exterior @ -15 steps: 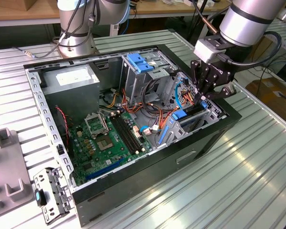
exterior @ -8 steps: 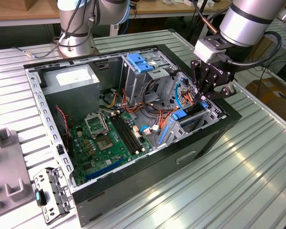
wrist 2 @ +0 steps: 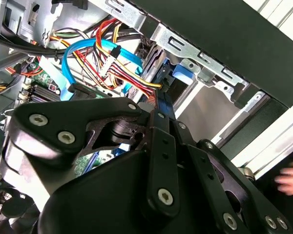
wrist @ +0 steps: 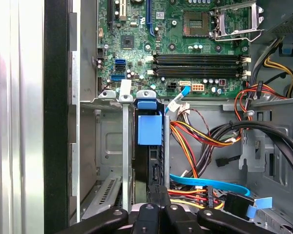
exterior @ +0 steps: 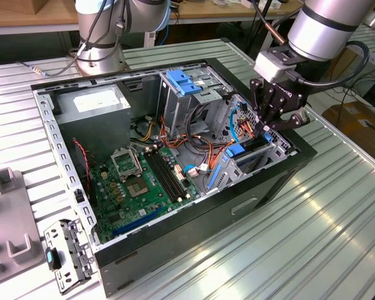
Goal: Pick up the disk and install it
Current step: 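Insert the second disk wire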
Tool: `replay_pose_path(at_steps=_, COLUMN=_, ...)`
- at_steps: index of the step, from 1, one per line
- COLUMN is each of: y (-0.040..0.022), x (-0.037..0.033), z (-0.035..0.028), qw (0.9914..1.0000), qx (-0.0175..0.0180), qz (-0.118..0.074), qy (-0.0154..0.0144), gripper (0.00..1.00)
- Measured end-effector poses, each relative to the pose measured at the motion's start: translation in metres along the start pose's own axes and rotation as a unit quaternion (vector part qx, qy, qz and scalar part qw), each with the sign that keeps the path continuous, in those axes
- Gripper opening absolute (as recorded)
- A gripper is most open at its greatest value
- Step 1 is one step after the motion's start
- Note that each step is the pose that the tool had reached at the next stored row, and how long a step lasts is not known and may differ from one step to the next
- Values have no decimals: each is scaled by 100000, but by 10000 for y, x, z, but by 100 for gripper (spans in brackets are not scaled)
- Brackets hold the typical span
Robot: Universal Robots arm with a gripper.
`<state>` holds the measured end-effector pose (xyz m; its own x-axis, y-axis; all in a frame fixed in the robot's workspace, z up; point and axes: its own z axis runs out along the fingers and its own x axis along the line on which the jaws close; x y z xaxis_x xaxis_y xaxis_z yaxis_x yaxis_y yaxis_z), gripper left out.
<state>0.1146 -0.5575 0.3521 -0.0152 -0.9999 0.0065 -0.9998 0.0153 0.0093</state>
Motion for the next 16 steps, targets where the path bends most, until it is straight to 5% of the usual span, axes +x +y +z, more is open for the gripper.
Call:
replay_pose_path(at_steps=12, y=73, x=2, z=0, qw=100000, qx=2, qz=-1, qy=1, gripper=11)
replay_pose_path(at_steps=16, y=74, x=2, z=-149, qw=100000, qx=2, qz=-1, qy=0, gripper=11)
